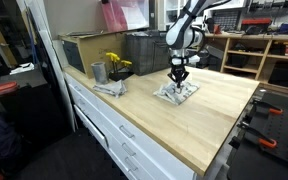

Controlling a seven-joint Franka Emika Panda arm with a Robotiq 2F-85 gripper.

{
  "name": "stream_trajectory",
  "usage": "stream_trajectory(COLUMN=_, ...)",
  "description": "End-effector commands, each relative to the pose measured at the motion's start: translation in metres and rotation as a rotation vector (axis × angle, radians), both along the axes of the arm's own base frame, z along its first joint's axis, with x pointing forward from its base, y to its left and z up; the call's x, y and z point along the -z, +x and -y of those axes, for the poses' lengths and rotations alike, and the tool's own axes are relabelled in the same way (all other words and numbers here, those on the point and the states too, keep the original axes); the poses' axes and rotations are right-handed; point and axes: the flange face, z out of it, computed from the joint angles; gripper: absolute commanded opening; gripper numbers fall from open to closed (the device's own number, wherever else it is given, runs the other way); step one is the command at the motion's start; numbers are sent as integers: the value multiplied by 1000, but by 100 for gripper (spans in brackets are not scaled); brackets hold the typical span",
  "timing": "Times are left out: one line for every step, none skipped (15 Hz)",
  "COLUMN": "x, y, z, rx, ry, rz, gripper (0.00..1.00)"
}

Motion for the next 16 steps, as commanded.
stream_trajectory(x=-38, y=-8, z=30, rx=-102, ry=-1, rz=16, gripper=0)
stream_trajectory(x=-44, y=-7, z=41, rx=-133, ry=-8, rz=30, gripper=0)
stream_trajectory(x=-47, y=-4, z=55, rx=-177, ry=-26, rz=31, gripper=0)
stream_trajectory(x=-48, y=-2, z=67, rx=-224, ry=-40, rz=45, gripper=0)
stream_trajectory(x=-46, y=0, z=82, rx=-280, ry=-69, rz=51, gripper=0)
stream_trajectory(x=-43, y=3, z=96, rx=-314, ry=-91, rz=51, gripper=0)
stream_trajectory(x=-40, y=5, z=113, rx=-335, ry=-119, rz=47, gripper=0)
stream_trajectory(x=-39, y=7, z=126, rx=-351, ry=-132, rz=49, gripper=0)
stream_trajectory(x=-39, y=10, z=139, rx=-369, ry=-146, rz=52, gripper=0)
stream_trajectory(x=-37, y=12, z=149, rx=-384, ry=-155, rz=55, gripper=0)
stream_trajectory(x=-35, y=15, z=157, rx=-396, ry=-157, rz=58, gripper=0)
stream_trajectory(x=-32, y=18, z=163, rx=-406, ry=-146, rz=65, gripper=0)
stream_trajectory(x=-29, y=21, z=167, rx=-413, ry=-133, rz=66, gripper=0)
stream_trajectory(x=-25, y=22, z=171, rx=-429, ry=-105, rz=59, gripper=16)
stream_trajectory(x=-21, y=23, z=174, rx=-440, ry=-78, rz=61, gripper=28)
stream_trajectory(x=-18, y=24, z=175, rx=-451, ry=-48, rz=62, gripper=34)
